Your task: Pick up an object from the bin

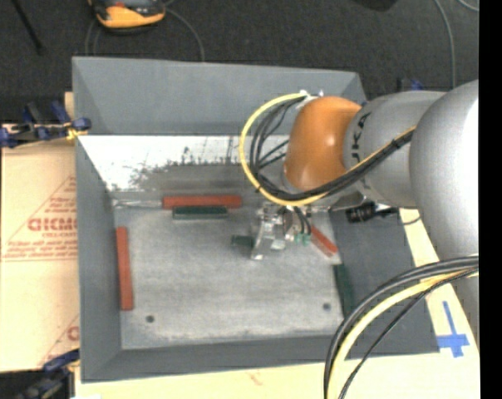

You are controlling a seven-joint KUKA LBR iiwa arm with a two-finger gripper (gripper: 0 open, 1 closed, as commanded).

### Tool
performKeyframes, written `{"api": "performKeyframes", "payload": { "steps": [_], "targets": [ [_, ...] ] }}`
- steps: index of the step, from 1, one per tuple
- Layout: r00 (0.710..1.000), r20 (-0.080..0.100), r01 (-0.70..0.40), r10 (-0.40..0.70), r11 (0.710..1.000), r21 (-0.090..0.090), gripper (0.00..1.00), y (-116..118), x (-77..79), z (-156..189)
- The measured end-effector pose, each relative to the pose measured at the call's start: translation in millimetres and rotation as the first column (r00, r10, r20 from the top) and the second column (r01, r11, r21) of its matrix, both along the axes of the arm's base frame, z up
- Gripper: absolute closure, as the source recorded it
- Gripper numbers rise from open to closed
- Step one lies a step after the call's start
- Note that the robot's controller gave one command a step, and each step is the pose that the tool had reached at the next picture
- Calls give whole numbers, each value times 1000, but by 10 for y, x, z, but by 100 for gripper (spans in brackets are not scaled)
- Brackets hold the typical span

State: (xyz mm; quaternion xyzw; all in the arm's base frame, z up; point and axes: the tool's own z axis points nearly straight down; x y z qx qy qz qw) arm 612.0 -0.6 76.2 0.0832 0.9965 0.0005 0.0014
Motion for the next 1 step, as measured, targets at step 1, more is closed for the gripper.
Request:
{"api": "performKeyframes", "payload": {
  "steps": [1],
  "targets": [
    [1000,-2,0,0,1000,0,100,-1,-3,138]
  ]
}}
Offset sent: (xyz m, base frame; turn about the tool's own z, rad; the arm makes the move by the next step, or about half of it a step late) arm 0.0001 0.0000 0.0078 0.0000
